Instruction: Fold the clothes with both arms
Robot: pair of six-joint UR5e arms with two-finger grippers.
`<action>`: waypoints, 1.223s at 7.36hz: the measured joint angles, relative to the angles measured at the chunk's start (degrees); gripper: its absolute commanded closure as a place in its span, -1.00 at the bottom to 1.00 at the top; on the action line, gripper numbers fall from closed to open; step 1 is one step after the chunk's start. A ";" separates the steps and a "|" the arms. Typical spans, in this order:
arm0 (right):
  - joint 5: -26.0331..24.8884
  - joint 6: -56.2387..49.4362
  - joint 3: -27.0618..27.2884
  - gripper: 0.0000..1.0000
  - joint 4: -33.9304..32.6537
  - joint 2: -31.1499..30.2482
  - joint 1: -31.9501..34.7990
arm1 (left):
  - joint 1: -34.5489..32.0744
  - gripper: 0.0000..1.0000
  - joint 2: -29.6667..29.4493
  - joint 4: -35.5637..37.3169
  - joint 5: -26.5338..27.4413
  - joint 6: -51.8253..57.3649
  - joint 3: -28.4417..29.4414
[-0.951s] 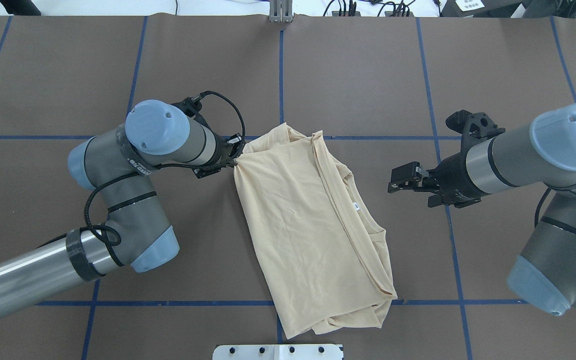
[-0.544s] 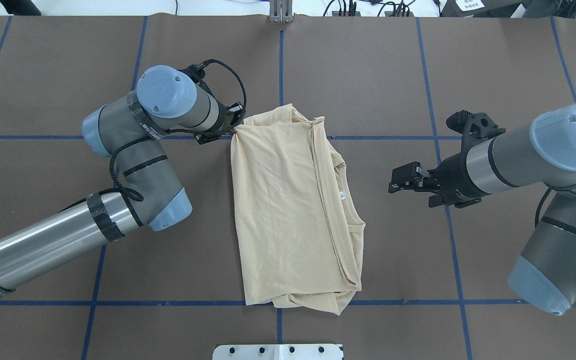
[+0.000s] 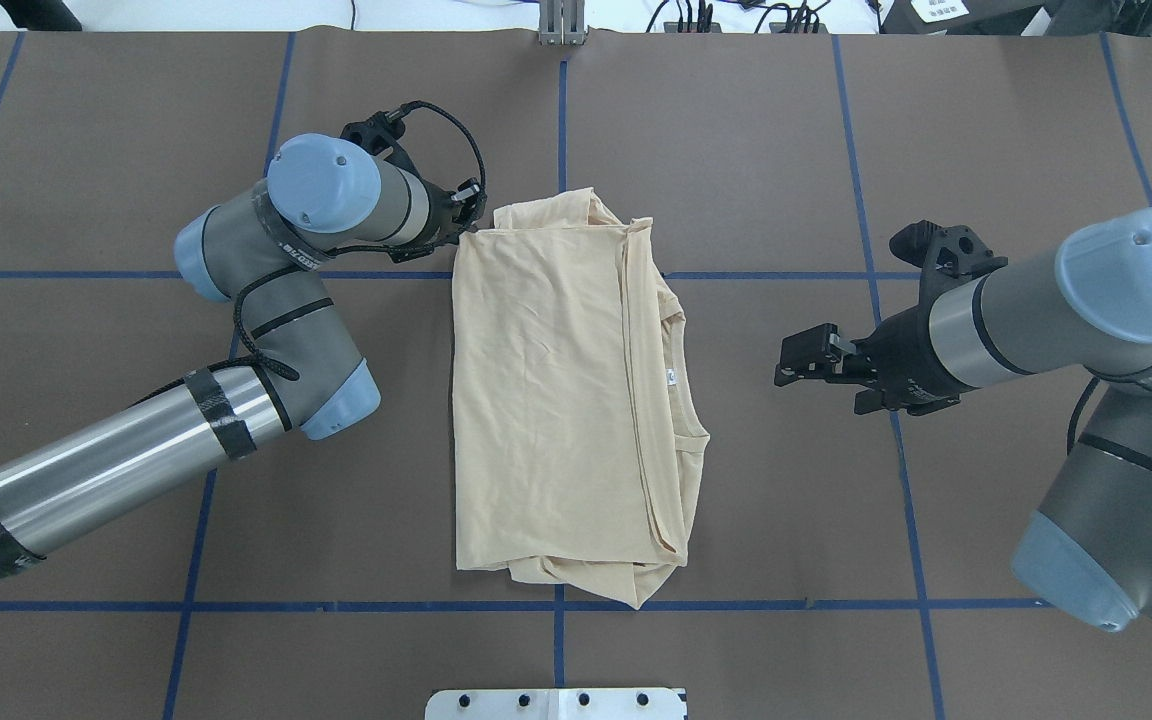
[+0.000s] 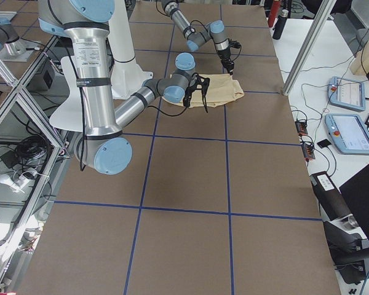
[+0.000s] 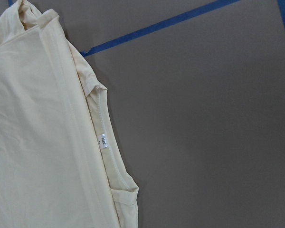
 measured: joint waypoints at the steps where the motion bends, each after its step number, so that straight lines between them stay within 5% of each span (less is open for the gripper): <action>1: -0.58 0.02 -0.04 -1.00 0.00 0.14 -0.14 | -0.87 -1.00 0.98 0.15 -1.50 1.51 -2.04; 3: -4.14 -0.08 -0.02 -1.00 -1.98 1.25 -2.01 | -2.28 -1.00 6.18 2.09 -5.72 3.69 -9.51; 6: -15.56 -8.12 -1.08 -1.00 -21.28 13.76 -11.53 | -2.70 -1.00 13.20 14.46 -6.86 10.25 -24.39; 9: -24.98 -18.80 -6.42 -1.00 -28.38 19.77 -20.09 | -2.66 -1.00 17.25 16.86 -7.06 12.75 -28.97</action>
